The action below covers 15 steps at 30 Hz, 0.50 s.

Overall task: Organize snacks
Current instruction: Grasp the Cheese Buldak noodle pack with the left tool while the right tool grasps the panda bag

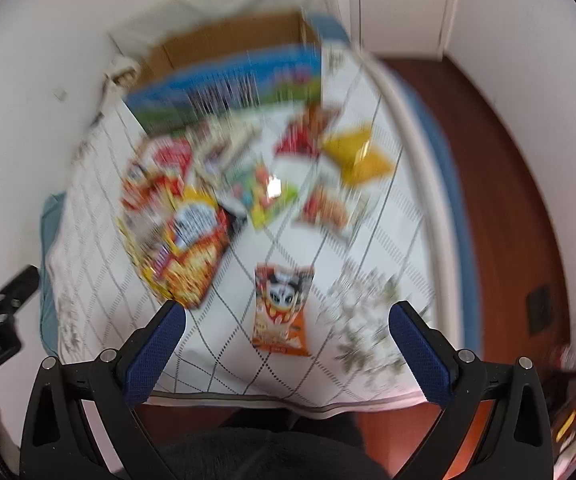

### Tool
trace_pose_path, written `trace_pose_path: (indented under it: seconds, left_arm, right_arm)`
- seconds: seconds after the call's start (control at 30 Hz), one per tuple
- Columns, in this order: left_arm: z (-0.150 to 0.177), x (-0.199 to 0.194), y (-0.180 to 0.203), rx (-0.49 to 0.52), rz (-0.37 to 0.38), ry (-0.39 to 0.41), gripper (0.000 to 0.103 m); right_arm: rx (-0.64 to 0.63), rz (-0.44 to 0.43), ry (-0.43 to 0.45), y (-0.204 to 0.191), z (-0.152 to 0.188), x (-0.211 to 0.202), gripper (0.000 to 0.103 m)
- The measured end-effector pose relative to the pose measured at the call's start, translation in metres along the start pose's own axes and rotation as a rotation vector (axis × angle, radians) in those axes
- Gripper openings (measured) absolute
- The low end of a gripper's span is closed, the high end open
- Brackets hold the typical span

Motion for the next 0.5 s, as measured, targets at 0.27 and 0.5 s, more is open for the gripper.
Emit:
trace_pose_path:
  seconds: [0.27, 0.5]
  left_arm:
    - [-0.028, 0.113, 0.054, 0.266, 0.065, -0.171, 0.103]
    - [-0.048, 0.168, 0.114, 0.398, 0.232, -0.277, 0.103]
  right_arm:
    - [0.069, -0.003, -0.198, -0.007, 0.013, 0.143, 0.099]
    - [0.067, 0.07, -0.213, -0.001, 0.026, 0.193, 0.071]
Point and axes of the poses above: each gripper's, at about its wrist camera, not at the fingertips, and x roughly the way its jaws point, y to its right, z to its underside, the point moved 9 cm from there along x, roughly the way its jaws point, and after that the axes turned 13 degrees about -y, right-handed, at the moved point
